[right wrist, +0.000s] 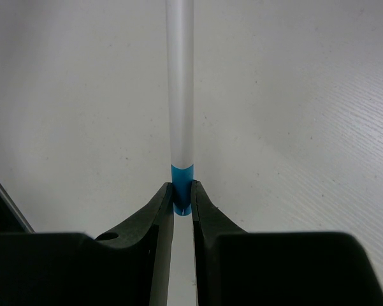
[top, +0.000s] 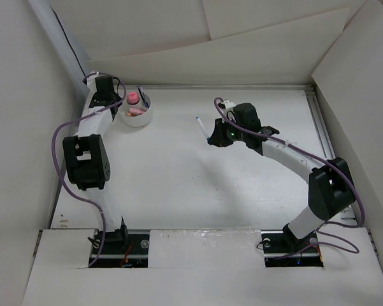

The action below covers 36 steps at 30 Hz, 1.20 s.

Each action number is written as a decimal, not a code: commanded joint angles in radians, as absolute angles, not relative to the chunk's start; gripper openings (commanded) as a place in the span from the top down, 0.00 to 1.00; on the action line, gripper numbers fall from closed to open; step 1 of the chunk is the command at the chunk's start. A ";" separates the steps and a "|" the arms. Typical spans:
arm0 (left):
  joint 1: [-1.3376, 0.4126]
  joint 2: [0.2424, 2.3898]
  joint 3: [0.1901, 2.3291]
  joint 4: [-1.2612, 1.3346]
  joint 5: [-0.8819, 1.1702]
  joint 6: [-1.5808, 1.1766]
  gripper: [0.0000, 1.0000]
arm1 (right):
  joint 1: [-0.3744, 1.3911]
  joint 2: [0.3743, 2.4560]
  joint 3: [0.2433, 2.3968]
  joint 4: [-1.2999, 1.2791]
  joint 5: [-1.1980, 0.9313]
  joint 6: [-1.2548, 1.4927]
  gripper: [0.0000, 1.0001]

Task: Sort the stationery into containers
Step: Pass the stationery from the right arm to the left

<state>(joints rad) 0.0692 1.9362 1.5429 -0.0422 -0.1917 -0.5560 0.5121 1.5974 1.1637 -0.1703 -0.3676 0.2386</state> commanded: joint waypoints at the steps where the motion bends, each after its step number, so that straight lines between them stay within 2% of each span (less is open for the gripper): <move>1: 0.074 1.928 1.510 -0.012 -0.196 -0.537 1.00 | 0.514 1.568 1.166 -0.117 -0.382 0.224 1.00; 22: 0.026 1.839 1.352 0.034 -0.207 -0.571 1.00 | 0.514 1.539 1.166 -0.117 -0.391 0.224 1.00; 36: 0.026 1.570 1.126 0.184 -0.153 -0.678 1.00 | 0.514 1.529 1.166 -0.117 -0.391 0.224 1.00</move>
